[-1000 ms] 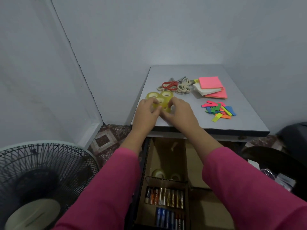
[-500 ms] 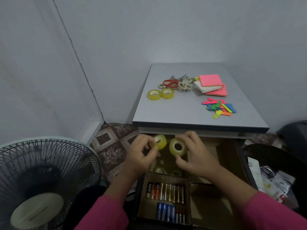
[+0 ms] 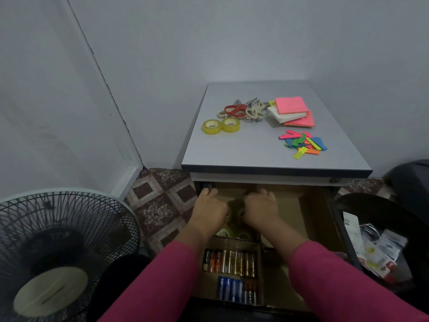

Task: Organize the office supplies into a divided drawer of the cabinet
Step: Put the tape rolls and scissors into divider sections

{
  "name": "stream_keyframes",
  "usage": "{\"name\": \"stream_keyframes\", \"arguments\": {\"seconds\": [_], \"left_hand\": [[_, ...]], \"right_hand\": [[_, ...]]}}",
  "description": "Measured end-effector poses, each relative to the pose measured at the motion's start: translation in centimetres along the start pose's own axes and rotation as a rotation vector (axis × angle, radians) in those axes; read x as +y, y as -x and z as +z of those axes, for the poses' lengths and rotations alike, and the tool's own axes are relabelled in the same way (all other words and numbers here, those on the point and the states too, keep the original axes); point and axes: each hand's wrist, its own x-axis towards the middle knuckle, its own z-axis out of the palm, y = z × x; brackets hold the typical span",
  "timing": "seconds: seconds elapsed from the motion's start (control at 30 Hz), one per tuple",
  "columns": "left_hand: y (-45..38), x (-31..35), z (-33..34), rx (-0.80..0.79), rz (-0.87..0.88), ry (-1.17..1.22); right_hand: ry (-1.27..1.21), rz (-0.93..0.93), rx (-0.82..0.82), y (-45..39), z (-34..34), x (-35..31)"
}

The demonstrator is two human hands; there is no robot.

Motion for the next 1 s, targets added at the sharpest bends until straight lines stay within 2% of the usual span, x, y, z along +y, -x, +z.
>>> {"name": "stream_keyframes", "arguments": {"seconds": [0.33, 0.7, 0.9, 1.0], "left_hand": [[0.5, 0.2, 0.6, -0.027, 0.032, -0.064], [0.4, 0.2, 0.3, -0.073, 0.013, -0.078], [0.7, 0.4, 0.4, 0.097, -0.011, 0.034], [1.0, 0.2, 0.6, 0.32, 0.029, 0.145]], "right_hand": [[0.024, 0.038, -0.127, -0.4, -0.2, -0.3], [0.011, 0.001, -0.085, 0.2, -0.2, -0.3], [0.067, -0.071, 0.1, 1.9, 0.5, -0.2], [0.018, -0.1, 0.314, 3.1, 0.7, -0.1]]}}
